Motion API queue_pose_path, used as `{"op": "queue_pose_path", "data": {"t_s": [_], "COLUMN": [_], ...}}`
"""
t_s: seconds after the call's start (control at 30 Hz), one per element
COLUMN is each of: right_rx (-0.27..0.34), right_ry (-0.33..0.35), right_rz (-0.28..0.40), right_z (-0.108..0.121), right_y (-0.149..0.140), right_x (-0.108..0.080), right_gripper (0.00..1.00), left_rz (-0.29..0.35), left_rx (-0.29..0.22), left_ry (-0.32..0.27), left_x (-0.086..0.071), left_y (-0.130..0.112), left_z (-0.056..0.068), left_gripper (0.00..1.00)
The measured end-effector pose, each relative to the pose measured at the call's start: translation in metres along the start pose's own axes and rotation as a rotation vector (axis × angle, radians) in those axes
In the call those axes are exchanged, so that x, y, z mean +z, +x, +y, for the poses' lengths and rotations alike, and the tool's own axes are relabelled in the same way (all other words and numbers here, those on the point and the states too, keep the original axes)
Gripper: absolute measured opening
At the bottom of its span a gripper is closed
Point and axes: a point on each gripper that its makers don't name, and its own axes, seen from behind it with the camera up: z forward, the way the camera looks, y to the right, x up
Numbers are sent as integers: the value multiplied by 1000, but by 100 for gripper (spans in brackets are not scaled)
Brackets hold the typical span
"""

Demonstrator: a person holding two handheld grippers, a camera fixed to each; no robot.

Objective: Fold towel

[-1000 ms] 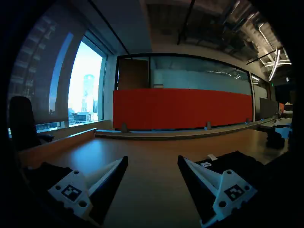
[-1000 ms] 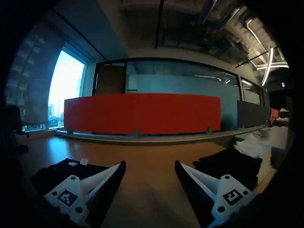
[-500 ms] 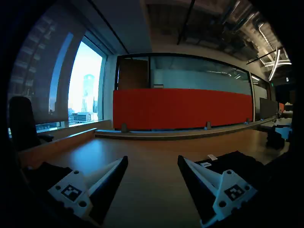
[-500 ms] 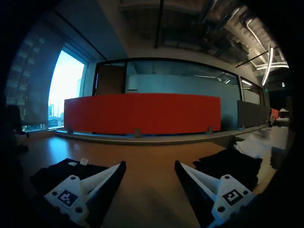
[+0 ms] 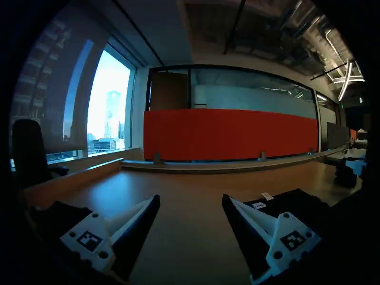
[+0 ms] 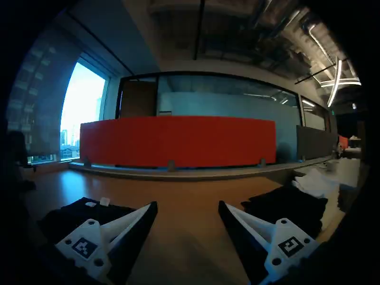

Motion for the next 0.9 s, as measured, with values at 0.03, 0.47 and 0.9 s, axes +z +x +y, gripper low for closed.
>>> {"op": "queue_pose_path", "data": {"t_s": [0.03, 0.47, 0.9], "right_rx": [1, 17, -3], "right_ry": [-1, -27, -32], "right_rz": [-4, -12, -5], "right_z": [0, -1, -5], "right_y": [2, 93, 181], "right_x": [0, -10, -18], "right_gripper": [99, 99, 99], "left_rz": [-6, -20, -27], "left_rx": [3, 19, 49], "left_ry": [-2, -12, -13], "left_x": [0, -5, -11], "left_y": [1, 94, 177], "left_z": [1, -2, -4], "left_gripper": [97, 97, 97]}}
